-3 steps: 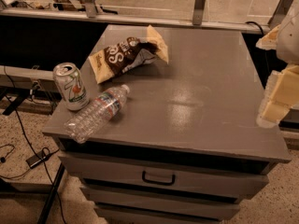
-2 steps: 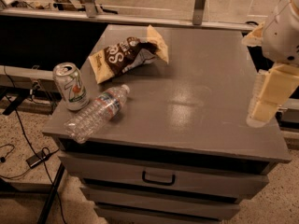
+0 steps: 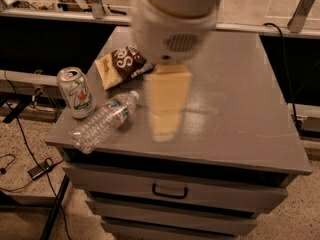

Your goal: Pick 7up can

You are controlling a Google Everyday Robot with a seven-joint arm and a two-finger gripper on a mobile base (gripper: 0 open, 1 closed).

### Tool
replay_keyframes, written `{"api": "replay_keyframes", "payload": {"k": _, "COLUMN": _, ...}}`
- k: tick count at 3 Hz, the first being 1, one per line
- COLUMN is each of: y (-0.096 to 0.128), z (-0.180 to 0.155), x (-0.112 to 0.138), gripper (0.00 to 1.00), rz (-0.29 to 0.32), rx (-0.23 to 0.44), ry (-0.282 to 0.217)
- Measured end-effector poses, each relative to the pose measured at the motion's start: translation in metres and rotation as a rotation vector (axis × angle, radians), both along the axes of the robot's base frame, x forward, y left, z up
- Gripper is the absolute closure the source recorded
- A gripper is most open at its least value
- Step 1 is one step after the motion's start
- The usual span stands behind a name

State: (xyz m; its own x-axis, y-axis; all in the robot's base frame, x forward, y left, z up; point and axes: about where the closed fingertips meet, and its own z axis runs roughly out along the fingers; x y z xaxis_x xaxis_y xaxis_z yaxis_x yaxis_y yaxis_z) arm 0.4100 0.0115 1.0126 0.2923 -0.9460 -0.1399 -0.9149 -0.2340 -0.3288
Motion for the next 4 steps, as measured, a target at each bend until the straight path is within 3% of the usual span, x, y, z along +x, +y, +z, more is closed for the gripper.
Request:
{"api": "replay_keyframes", "payload": {"k": 1, "y": 0.04, "z": 0.007, "x": -0.012, "gripper": 0.0, "rz": 0.09, "rx": 0.002, "ry": -0.018}}
{"api": "replay_keyframes", "payload": {"k": 2, "y": 0.04, "z": 0.007, "x": -0.012, "gripper": 0.0, "rz": 0.09, "rx": 0.002, "ry": -0.018}}
{"api": "replay_keyframes", "payload": {"k": 3, "y": 0.05, "z": 0.013, "x": 0.016, "gripper": 0.0, "rz": 0.103, "rx": 0.039, "ry": -0.01}}
{"api": "replay_keyframes", "payload": {"k": 4, "y": 0.064, "z": 0.009, "x": 0.081, "gripper": 0.0, "rz": 0.061, "rx": 0.174, "ry": 0.045}}
